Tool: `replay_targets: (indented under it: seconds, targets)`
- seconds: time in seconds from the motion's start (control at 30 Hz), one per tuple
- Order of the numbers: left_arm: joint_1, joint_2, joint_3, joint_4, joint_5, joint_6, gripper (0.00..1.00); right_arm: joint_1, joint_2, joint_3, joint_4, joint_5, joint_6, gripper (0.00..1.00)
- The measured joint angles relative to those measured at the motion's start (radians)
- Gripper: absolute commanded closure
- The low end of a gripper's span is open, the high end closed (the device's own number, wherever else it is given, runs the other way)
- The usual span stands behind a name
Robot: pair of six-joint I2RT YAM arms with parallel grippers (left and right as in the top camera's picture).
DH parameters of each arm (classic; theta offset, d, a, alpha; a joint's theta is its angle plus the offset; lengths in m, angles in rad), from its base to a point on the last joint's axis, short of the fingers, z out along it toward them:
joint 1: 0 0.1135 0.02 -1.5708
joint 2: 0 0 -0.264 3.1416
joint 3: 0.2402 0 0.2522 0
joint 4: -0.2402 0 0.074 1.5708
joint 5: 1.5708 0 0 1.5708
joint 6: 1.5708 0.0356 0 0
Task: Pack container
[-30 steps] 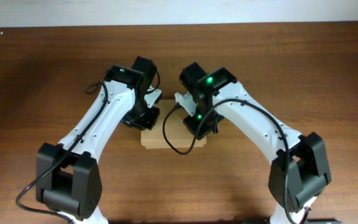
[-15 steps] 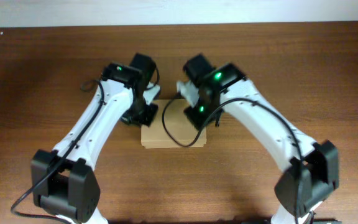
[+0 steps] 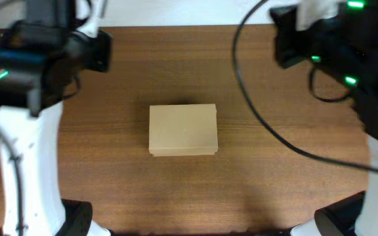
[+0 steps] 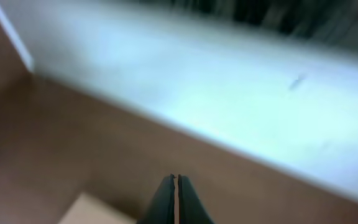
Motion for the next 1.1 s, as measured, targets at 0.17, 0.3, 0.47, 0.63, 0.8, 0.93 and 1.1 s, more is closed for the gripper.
replay_targets:
  seconds: [0.17, 0.3, 0.47, 0.63, 0.8, 0.93, 1.1]
  targets:
    - [0.057, -0.021, 0.19, 0.001, -0.007, 0.023, 0.39, -0.018, -0.01, 0.164, 0.025, 0.037, 0.003, 0.74]
    - [0.064, -0.048, 0.235, -0.001, -0.011, 0.029, 0.0, -0.018, -0.031, 0.212, 0.027, 0.05, 0.007, 0.01]
    - [0.064, -0.053, 0.238, -0.035, -0.011, 0.029, 0.0, -0.018, -0.051, 0.218, 0.026, 0.055, 0.006, 0.01]
    - [0.064, -0.049, 0.238, -0.118, -0.011, 0.029, 0.01, -0.018, -0.047, 0.218, 0.012, 0.055, 0.007, 0.01]
    - [0.064, -0.049, 0.238, -0.177, -0.011, 0.029, 0.0, -0.018, -0.043, 0.218, -0.005, 0.055, 0.007, 0.01]
    - [0.064, -0.049, 0.238, -0.229, -0.011, 0.029, 0.01, -0.018, -0.043, 0.218, -0.058, 0.055, 0.006, 0.01]
    - [0.064, -0.049, 0.238, -0.232, -0.011, 0.029, 0.0, -0.018, -0.043, 0.218, -0.142, 0.055, 0.007, 0.01]
